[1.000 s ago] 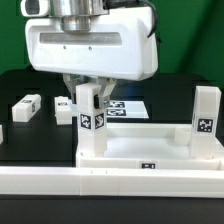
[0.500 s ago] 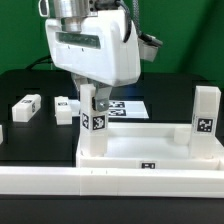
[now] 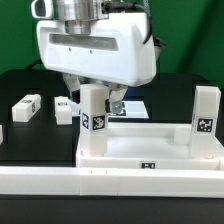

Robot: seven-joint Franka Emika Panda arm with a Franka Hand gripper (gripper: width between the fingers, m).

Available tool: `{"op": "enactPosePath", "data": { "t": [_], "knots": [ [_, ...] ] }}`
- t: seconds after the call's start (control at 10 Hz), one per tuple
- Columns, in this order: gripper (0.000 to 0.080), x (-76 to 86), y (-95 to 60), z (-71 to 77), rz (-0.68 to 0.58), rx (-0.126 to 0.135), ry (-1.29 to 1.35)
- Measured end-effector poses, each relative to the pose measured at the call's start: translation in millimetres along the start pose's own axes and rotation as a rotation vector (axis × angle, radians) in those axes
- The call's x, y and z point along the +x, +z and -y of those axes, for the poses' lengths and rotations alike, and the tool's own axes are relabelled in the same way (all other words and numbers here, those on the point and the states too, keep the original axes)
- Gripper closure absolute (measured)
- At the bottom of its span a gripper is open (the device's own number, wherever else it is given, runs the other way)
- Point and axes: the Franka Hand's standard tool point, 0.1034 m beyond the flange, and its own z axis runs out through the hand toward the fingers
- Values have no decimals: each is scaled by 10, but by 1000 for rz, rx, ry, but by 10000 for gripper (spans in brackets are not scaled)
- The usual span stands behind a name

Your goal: Assemble desk

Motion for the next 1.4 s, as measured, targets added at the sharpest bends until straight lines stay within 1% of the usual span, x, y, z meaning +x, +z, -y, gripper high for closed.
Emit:
{"op": "enactPosePath", "data": {
  "t": [0.3, 0.5, 0.6, 0.7, 1.0, 1.2, 1.3, 1.4],
  "knots": [
    [151, -14, 18, 2, 4, -3, -335],
    [151, -15, 17, 6, 4, -3, -468],
    [151, -5, 13, -1, 2, -10, -578],
    [151, 0, 8, 1, 1, -12, -655],
    [151, 21, -8, -5, -4, -35, -840],
    [151, 34, -11, -8, -9, -35, -902],
    [272, 33, -8, -8, -8, -35, -899],
    [272, 33, -8, -9, -8, -35, -899]
  ]
}}
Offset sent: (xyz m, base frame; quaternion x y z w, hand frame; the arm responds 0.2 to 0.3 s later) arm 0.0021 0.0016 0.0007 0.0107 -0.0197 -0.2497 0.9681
